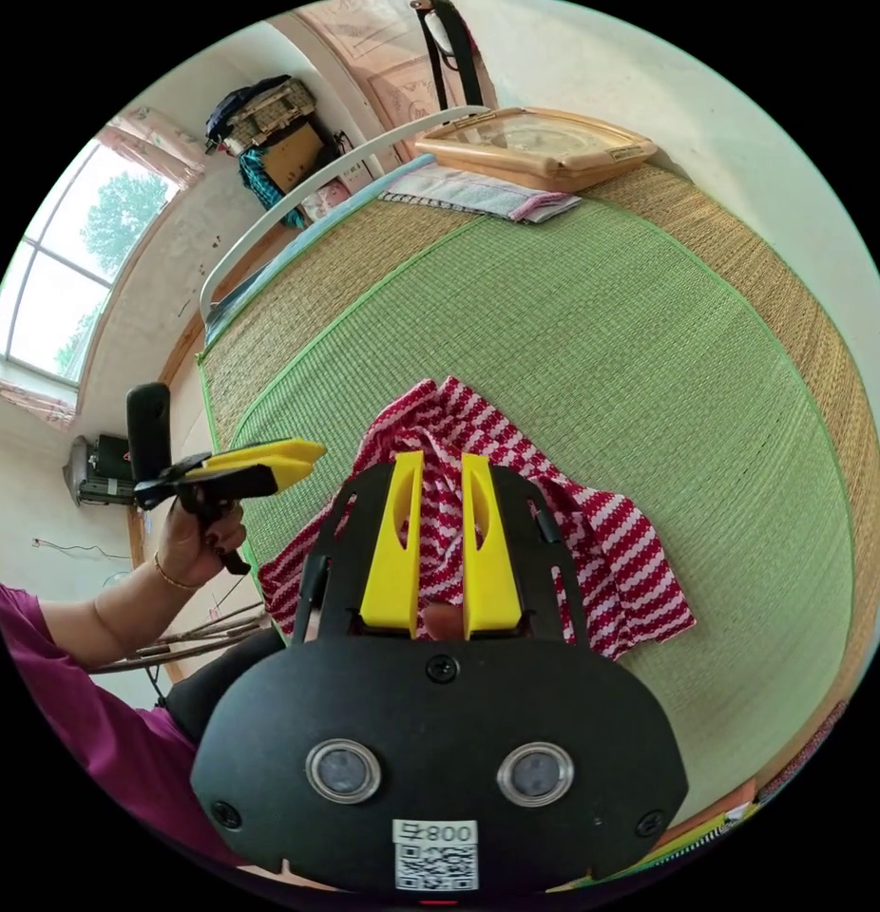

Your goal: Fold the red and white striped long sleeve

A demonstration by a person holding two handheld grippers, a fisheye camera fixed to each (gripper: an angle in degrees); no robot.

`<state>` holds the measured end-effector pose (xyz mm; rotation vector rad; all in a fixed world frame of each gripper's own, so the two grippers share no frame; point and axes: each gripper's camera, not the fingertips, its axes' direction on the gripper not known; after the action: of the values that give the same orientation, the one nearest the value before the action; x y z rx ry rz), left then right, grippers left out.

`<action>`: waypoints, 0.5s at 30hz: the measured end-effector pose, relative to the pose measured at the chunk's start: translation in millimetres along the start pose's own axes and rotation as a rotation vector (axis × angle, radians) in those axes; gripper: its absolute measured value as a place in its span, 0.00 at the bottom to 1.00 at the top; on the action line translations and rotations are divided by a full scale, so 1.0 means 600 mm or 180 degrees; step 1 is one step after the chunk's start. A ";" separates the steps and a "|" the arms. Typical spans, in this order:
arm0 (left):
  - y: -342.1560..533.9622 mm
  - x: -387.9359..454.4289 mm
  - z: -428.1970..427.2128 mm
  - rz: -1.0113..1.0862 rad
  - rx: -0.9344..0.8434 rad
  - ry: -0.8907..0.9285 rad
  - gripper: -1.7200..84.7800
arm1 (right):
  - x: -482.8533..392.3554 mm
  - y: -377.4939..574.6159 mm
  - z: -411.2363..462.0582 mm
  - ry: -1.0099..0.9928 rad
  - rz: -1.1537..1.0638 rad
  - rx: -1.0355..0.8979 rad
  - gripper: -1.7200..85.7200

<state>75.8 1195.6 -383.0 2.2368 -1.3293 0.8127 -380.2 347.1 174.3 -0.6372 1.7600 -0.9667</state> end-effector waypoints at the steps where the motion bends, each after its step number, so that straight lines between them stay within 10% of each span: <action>1: -0.022 -0.006 0.017 0.0008 -0.0045 -0.0009 0.11 | 0.002 0.000 0.000 -0.0023 0.0002 -0.0003 0.11; 15: -0.137 -0.034 0.120 0.0034 -0.0139 0.0352 0.03 | 0.017 -0.002 0.015 -0.0104 -0.0209 -0.0065 0.11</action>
<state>160.5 1202.4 -454.6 2.1209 -1.2961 0.8891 -375.8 335.6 168.2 -0.7241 1.7314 -0.9788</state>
